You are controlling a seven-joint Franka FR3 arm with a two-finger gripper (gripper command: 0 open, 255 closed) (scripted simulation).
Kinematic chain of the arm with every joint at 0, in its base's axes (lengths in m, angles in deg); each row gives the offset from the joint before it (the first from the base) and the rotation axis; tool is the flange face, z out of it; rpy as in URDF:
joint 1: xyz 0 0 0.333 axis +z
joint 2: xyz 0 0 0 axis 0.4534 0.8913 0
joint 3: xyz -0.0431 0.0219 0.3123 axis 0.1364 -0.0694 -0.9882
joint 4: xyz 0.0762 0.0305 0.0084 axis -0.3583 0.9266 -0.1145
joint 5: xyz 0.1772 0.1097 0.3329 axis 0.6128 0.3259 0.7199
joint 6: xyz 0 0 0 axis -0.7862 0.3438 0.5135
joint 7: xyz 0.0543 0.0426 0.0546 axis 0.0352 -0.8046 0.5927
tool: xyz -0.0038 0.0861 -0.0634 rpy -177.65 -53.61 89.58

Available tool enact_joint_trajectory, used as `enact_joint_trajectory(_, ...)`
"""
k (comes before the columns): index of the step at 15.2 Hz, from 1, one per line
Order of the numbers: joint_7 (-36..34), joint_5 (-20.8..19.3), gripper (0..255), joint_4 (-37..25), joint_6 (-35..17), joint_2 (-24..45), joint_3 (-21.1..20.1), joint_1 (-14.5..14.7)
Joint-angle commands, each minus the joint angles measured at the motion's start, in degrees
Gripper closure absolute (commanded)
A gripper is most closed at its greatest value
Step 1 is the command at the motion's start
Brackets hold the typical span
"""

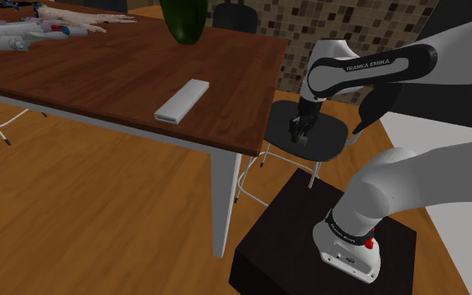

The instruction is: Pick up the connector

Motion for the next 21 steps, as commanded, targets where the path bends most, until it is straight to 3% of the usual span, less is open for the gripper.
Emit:
enact_joint_trajectory(1, 0.0, 0.0, 255, 0.0, 0.0, 0.0, 0.0, 0.0)
enact_joint_trajectory(4, 0.1, -0.1, 255, 0.1, 0.0, -0.1, 0.0, -0.1)
enact_joint_trajectory(21, -0.3, 1.4, 255, -9.4, 13.4, -4.0, -1.9, 0.4)
